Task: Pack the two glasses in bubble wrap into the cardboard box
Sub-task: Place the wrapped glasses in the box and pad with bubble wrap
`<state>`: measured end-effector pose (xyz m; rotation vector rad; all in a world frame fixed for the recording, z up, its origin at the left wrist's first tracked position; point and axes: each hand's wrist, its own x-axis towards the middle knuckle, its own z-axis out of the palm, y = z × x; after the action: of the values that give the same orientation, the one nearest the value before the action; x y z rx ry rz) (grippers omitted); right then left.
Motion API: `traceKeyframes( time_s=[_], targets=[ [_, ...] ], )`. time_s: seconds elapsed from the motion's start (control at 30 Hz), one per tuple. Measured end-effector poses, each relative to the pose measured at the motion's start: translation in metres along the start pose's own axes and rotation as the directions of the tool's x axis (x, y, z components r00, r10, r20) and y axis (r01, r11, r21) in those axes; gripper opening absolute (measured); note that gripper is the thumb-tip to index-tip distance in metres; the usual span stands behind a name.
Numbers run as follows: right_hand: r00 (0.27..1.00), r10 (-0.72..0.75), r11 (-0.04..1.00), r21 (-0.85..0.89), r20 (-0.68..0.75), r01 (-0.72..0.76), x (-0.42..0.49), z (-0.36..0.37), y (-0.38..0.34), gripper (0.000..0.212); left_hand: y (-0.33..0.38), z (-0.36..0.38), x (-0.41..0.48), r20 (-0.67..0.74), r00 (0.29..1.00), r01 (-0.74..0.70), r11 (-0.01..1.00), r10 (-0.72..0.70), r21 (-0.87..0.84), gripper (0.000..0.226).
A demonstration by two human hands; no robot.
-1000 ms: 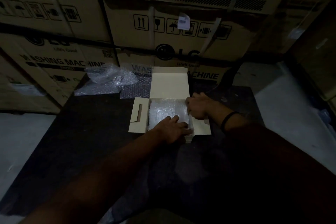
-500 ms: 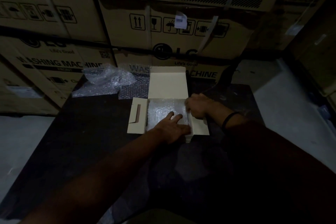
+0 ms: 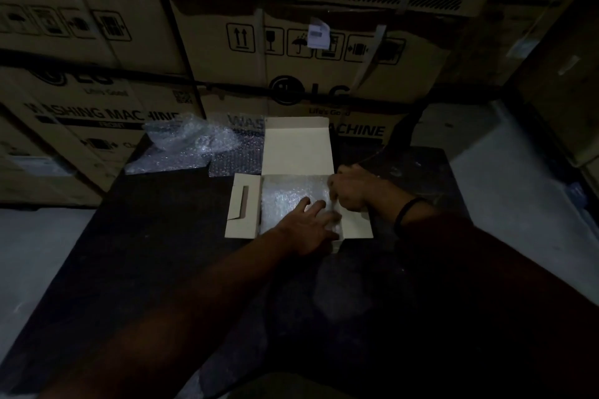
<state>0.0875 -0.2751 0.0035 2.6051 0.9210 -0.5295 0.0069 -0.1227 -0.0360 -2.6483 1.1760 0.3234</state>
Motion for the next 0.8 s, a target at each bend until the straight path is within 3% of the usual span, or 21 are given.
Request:
traceKeyframes(
  time_s=[0.1,0.3,0.47,0.6,0.7,0.8],
  targets=[
    [1.000,-0.014,1.000,-0.023,-0.009,0.014,-0.003,-0.001,-0.003,0.033,-0.002,0.000,0.001,0.019,1.000,0.017,1.000,-0.017,-0.019,0.047],
    [0.997,0.067,0.985,0.155,0.040,-0.072,-0.006,-0.004,-0.002,0.039,-0.004,0.003,0.002,0.045,0.994,0.102,0.991,-0.099,-0.081,0.052],
    [1.000,0.017,0.997,0.071,0.026,-0.019,-0.011,-0.006,-0.002,0.036,0.000,-0.009,0.005,0.170,0.983,0.070,0.997,-0.072,0.020,0.051],
    [1.000,0.020,0.998,0.051,0.006,-0.020,-0.010,-0.005,-0.003,0.032,0.001,-0.013,0.008,0.148,0.980,0.128,0.991,-0.134,0.045,0.049],
    [0.998,0.063,0.994,0.087,0.011,-0.063,-0.016,-0.008,-0.007,0.036,0.005,-0.012,0.011,0.214,0.962,0.181,0.983,-0.170,-0.033,0.059],
    [0.998,0.055,0.995,0.087,0.018,-0.057,-0.016,-0.010,-0.005,0.037,0.005,-0.006,0.012,0.175,0.959,0.251,0.955,-0.223,-0.159,0.068]
  ],
)
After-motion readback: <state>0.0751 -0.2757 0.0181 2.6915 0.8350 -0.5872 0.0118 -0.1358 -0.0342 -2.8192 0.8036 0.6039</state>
